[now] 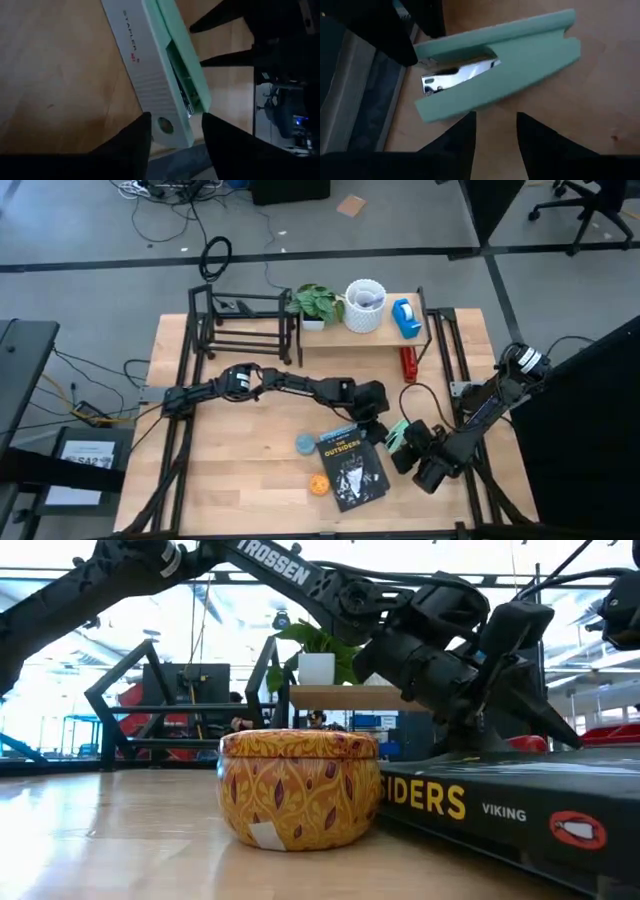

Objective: Stock shelves
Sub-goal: Put the green stapler under the shelf

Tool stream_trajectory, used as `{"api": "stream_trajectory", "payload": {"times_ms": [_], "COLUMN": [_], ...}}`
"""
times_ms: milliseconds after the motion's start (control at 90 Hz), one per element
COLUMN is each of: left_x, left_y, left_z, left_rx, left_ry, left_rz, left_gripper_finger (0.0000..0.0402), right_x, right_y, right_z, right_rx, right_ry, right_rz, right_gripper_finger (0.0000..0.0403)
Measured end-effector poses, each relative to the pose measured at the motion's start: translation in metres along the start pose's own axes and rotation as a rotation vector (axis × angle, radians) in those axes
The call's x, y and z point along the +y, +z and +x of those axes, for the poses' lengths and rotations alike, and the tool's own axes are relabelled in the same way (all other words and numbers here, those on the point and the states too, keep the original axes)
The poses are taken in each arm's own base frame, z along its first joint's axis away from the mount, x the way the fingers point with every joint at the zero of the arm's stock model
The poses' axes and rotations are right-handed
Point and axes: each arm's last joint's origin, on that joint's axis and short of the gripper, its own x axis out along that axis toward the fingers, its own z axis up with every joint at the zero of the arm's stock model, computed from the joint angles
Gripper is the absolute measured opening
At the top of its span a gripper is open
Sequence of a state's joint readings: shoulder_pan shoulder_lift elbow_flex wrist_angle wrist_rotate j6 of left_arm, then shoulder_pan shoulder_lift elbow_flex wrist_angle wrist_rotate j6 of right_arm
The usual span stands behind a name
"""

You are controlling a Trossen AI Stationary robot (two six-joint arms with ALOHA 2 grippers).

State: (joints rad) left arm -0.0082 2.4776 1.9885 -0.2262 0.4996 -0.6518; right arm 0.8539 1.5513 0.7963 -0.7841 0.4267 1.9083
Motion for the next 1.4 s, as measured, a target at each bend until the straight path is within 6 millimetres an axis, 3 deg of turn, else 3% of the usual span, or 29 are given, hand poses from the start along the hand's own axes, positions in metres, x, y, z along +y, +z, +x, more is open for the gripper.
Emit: {"api": "stream_trajectory", "payload": {"times_ms": [233, 344, 544, 689, 944, 1200, 1400], "left_x": [-0.023, -0.021, -0.012, -0.008, 0.007, 0.014, 0.016], "left_y": [-0.010, -0.019, -0.015, -0.013, -0.007, -0.008, -0.009], "left_z": [0.007, 0.010, 0.001, -0.002, 0.002, 0.006, 0.006], "left_rx": [-0.065, -0.035, -0.050, -0.045, 0.029, 0.039, 0.037], "left_ry": [0.122, 0.210, 0.343, 0.335, 0.135, 0.146, 0.161], "left_rz": [0.147, 0.142, 0.114, 0.090, -0.052, -0.081, -0.095], "left_gripper_finger": [0.0120, 0.0085, 0.0014, 0.0013, 0.0010, 0.0015, 0.0028], "right_x": [-0.002, -0.004, -0.004, -0.003, 0.000, -0.001, -0.001], "right_y": [-0.008, -0.007, -0.004, -0.003, 0.000, 0.013, 0.025], "right_z": [-0.002, 0.006, 0.013, 0.013, 0.013, 0.016, 0.006], "right_rx": [0.101, 0.081, 0.069, 0.040, -0.069, -0.096, -0.086], "right_ry": [-0.012, 0.008, 0.040, 0.057, 0.104, 0.060, 0.094], "right_rz": [-0.016, 0.004, 0.035, 0.038, 0.008, 0.017, 0.018], "right_gripper_finger": [0.0112, 0.0112, 0.0112, 0.0112, 0.0112, 0.0107, 0.0101]}}
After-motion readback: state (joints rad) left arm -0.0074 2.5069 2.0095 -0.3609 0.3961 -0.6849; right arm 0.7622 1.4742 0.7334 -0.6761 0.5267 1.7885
